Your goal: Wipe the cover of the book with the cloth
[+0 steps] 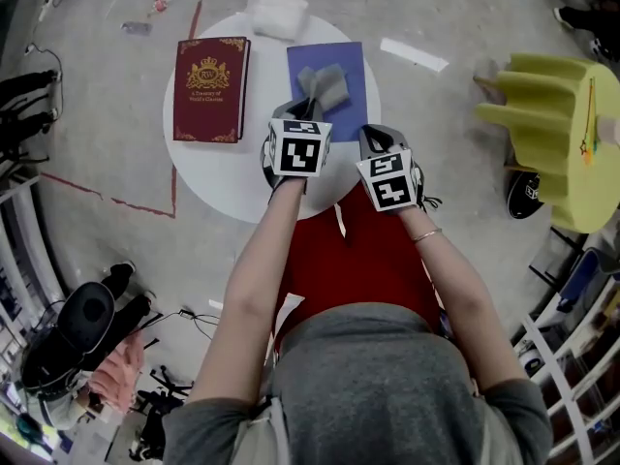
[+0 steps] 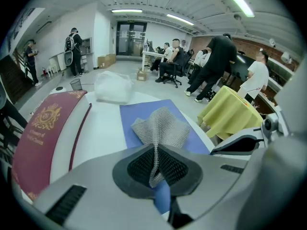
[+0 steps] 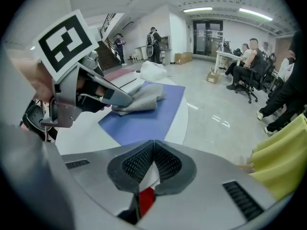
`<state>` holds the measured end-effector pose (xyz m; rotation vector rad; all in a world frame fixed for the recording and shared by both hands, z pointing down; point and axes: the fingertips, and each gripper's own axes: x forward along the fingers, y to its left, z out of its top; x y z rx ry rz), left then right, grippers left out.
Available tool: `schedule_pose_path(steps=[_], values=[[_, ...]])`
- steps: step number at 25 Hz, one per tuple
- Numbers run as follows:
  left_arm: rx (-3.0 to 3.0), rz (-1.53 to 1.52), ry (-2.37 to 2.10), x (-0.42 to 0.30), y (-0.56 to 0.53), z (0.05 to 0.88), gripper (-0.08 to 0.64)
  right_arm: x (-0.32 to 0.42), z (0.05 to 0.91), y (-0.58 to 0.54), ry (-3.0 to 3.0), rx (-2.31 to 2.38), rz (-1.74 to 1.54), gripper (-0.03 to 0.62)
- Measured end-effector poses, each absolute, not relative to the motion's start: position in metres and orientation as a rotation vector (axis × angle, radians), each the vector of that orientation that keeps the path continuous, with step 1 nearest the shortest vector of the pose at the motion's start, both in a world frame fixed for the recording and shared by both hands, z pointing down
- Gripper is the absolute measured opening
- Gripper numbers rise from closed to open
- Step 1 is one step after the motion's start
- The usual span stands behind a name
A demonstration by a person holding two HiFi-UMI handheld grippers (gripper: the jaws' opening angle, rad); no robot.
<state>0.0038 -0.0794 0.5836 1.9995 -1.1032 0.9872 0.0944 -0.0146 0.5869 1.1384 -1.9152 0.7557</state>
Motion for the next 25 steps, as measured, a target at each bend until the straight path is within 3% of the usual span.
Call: schedule_pose_path(steps=[15, 25], values=[[1.909, 0.976, -1.238, -0.067, -0.078, 0.573, 0.024, 0.096, 0.588, -0.015, -1.919, 1.174, 0.813, 0.029], [2.007, 0.902, -1.155, -0.033, -0.073, 0.548, 0.025, 0.099, 0.583, -0.007, -1.893, 1.233, 0.816, 0.029]])
